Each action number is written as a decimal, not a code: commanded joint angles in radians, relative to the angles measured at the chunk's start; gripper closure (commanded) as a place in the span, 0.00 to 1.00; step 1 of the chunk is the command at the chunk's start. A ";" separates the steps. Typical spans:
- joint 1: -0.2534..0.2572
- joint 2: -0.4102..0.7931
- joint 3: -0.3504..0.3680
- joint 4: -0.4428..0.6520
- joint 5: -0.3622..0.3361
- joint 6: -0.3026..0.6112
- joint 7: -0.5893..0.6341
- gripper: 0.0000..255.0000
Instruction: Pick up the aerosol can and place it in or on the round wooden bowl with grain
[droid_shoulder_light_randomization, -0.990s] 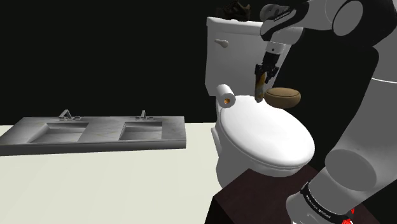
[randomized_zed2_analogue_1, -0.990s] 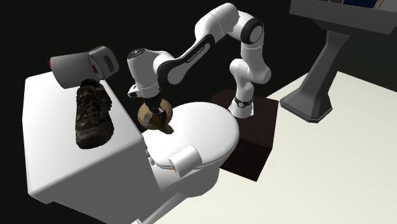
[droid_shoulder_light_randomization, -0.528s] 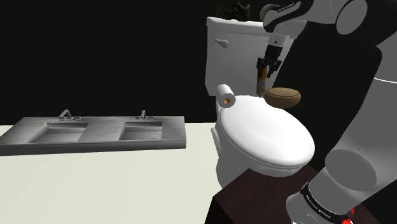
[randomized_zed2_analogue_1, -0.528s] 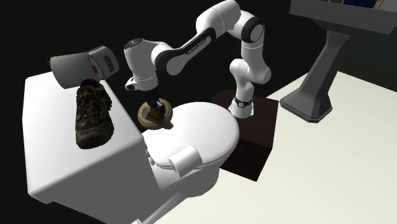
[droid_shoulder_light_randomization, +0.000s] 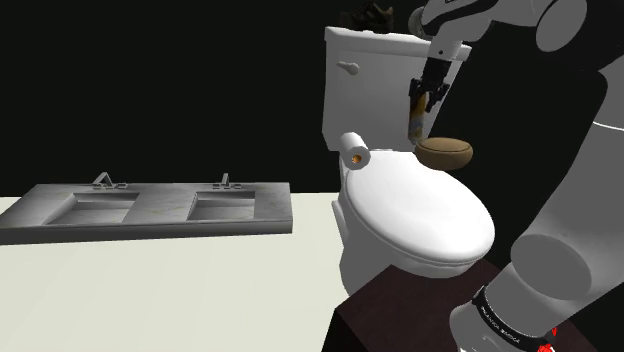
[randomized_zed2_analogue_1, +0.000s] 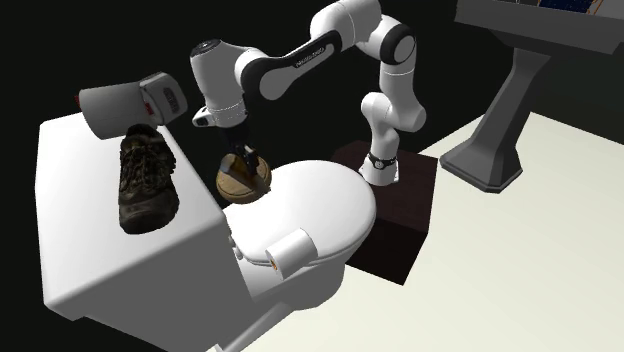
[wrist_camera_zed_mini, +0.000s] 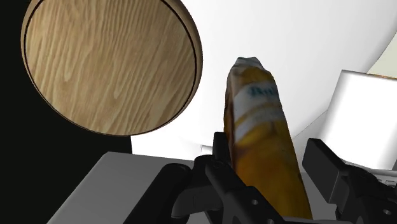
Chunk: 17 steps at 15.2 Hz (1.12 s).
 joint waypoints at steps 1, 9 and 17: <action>-0.013 -0.031 -0.013 -0.039 -0.011 0.008 -0.025 1.00; -0.084 -0.163 -0.082 -0.201 -0.071 0.040 -0.159 1.00; -0.102 -0.168 -0.099 -0.289 -0.074 0.121 -0.199 1.00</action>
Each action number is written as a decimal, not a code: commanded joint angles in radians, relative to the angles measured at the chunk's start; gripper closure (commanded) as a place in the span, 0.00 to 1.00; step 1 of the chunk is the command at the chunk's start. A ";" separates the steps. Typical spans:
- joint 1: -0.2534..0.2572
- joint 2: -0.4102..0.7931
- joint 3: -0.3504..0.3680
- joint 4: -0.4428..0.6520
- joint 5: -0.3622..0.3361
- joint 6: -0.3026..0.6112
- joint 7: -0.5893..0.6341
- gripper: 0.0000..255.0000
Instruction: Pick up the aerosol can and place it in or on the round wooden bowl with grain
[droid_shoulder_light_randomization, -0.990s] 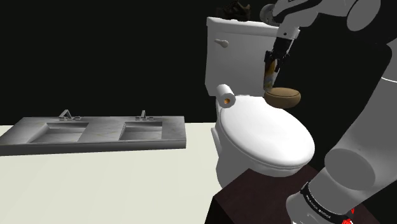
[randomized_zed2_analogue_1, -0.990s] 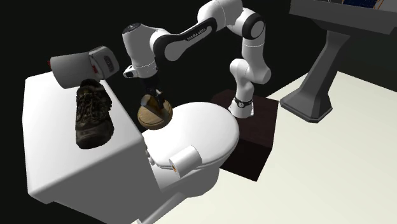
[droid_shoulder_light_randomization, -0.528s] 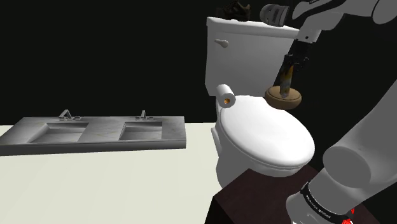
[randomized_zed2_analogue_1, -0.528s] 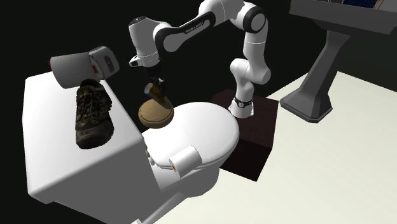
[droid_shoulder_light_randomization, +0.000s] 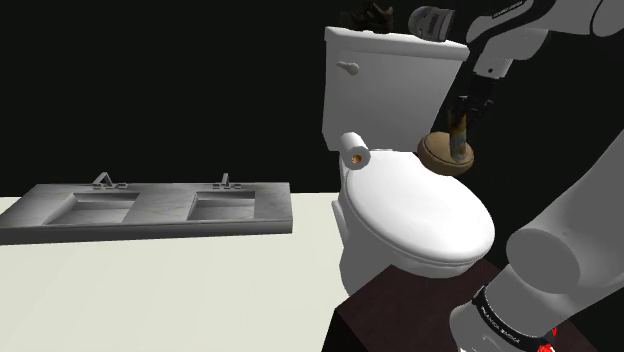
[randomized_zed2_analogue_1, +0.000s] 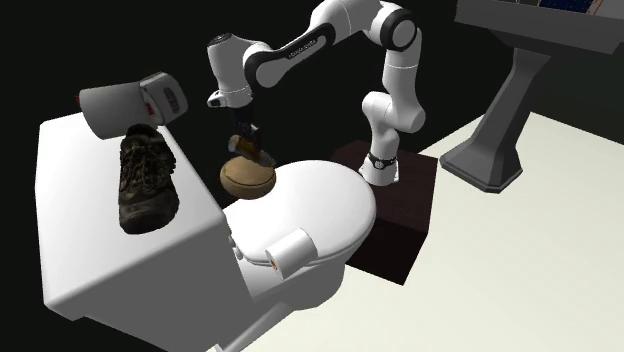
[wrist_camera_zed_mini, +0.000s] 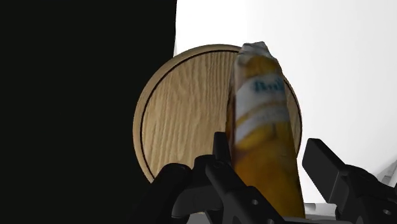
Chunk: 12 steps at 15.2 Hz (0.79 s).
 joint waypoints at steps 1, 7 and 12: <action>0.000 0.004 0.000 -0.025 0.002 0.027 -0.003 1.00; -0.002 0.030 0.001 -0.080 0.017 0.105 -0.015 1.00; -0.002 0.030 0.001 -0.080 0.017 0.105 -0.015 1.00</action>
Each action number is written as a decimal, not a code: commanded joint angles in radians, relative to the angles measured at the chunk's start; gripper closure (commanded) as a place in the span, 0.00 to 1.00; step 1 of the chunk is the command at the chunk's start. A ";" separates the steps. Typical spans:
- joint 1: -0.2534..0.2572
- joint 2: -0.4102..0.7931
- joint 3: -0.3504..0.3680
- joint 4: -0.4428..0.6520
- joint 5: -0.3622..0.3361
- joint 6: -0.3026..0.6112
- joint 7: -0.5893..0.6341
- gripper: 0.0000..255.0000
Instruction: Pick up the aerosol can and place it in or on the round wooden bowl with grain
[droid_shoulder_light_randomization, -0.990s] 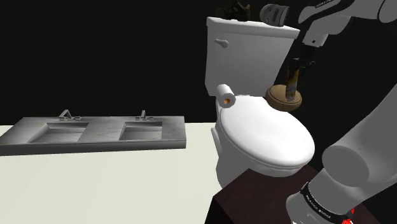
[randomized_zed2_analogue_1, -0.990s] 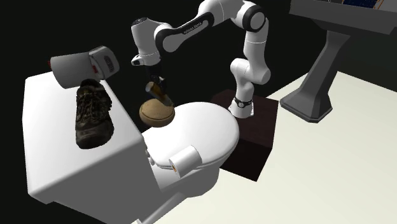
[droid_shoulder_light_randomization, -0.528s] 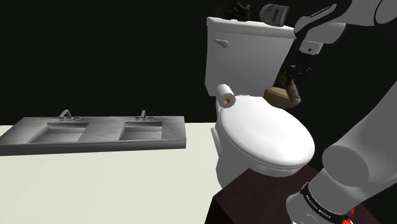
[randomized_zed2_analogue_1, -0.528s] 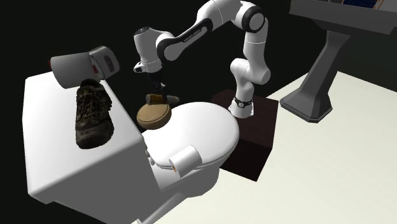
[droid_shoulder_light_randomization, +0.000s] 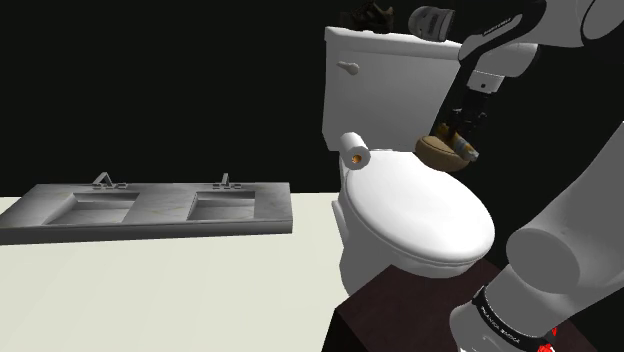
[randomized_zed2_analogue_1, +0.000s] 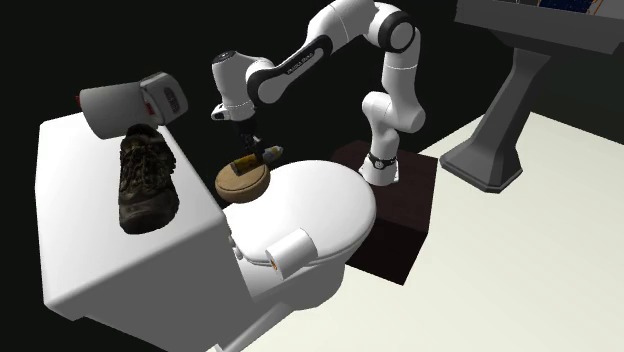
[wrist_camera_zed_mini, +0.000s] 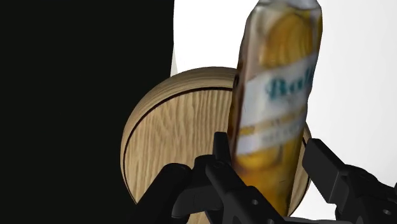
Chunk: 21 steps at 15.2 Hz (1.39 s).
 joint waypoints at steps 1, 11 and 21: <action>0.000 0.000 0.000 0.000 0.000 0.001 0.000 1.00; -0.001 -0.013 -0.002 0.054 -0.008 -0.065 0.006 0.00; -0.002 -0.019 -0.003 0.107 -0.013 -0.124 0.009 0.00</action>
